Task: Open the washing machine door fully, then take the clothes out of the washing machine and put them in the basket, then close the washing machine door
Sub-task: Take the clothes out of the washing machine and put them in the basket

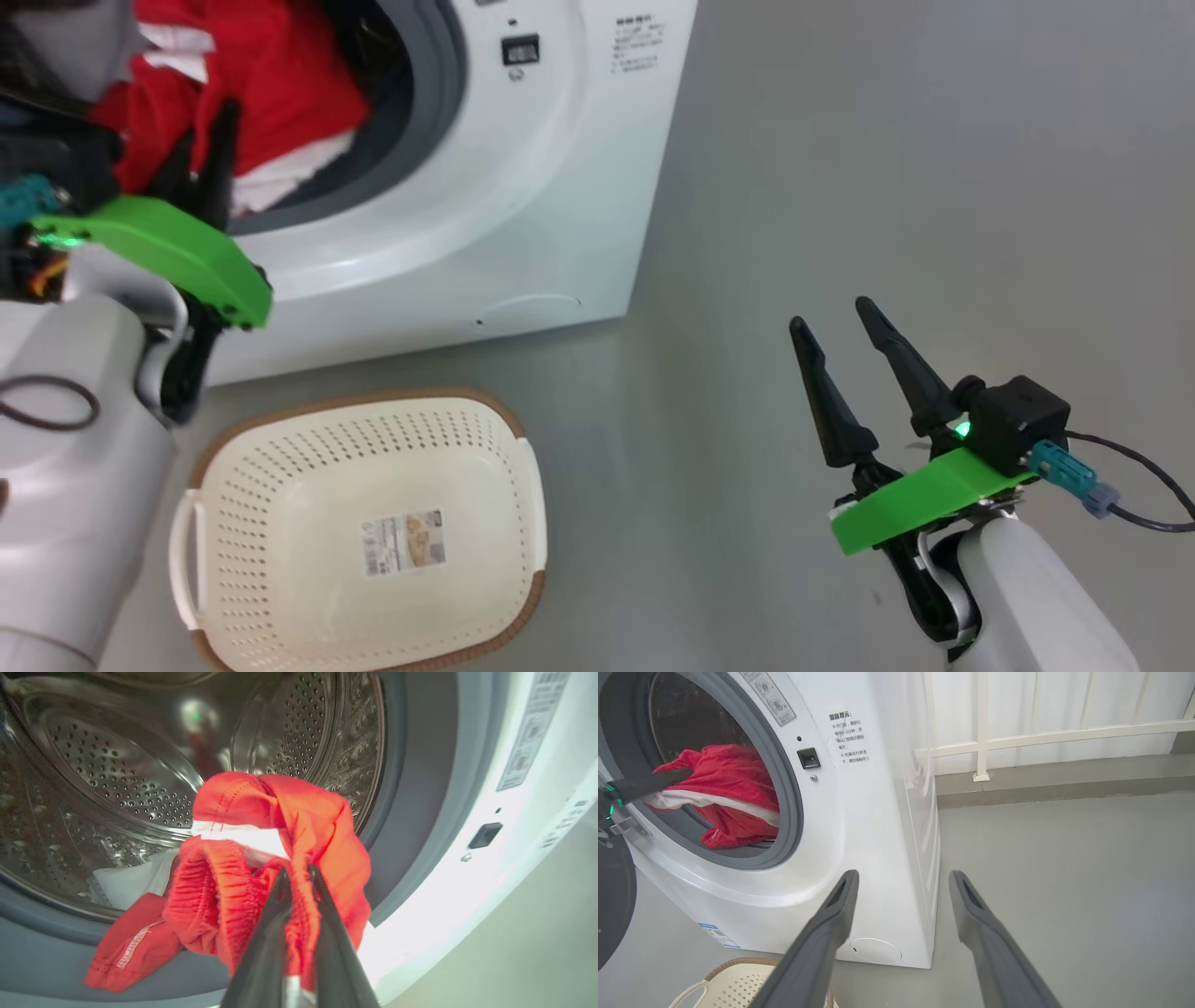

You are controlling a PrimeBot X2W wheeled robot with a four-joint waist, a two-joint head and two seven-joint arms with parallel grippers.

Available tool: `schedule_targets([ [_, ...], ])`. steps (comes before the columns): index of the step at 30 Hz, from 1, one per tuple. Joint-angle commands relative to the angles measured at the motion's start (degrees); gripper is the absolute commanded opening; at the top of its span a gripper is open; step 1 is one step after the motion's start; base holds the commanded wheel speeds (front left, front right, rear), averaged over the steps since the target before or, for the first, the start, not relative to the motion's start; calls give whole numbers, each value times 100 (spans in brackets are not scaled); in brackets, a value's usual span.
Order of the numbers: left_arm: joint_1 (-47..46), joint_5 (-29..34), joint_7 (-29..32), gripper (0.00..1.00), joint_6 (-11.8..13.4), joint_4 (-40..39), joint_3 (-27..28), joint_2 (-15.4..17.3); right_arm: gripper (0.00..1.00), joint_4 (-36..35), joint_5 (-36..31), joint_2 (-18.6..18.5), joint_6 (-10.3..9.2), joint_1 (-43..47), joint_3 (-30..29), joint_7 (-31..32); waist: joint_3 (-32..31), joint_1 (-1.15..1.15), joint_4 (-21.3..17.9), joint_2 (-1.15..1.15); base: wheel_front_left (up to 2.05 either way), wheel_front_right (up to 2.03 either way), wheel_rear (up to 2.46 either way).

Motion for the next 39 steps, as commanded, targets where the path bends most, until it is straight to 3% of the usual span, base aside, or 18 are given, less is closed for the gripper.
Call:
schedule_targets([
  [1,75,74,-65,0,15,-287,153,277,100,-105,119,-48,37,60,56,-36,-442,0,328,0,0,0,0],
  [9,1107,176,-69,0,392,-1756,332,418,100,-54,211,-183,37,247,-24,-36,-950,0,599,0,0,0,0],
  [19,2465,134,226,0,1221,-3922,410,865,100,6,328,-283,37,437,65,-36,-1295,0,735,0,0,0,0],
  [25,3244,79,333,0,1625,-4716,380,958,100,17,396,-379,37,414,185,-36,-1306,0,692,0,0,0,0],
  [31,3650,34,202,0,1676,-4663,325,852,100,18,397,-405,37,362,260,-36,-1137,0,595,0,0,0,0],
  [39,3660,18,-5,0,1248,-3536,282,551,100,-47,345,-466,37,234,289,-36,-711,0,425,0,0,0,0],
])
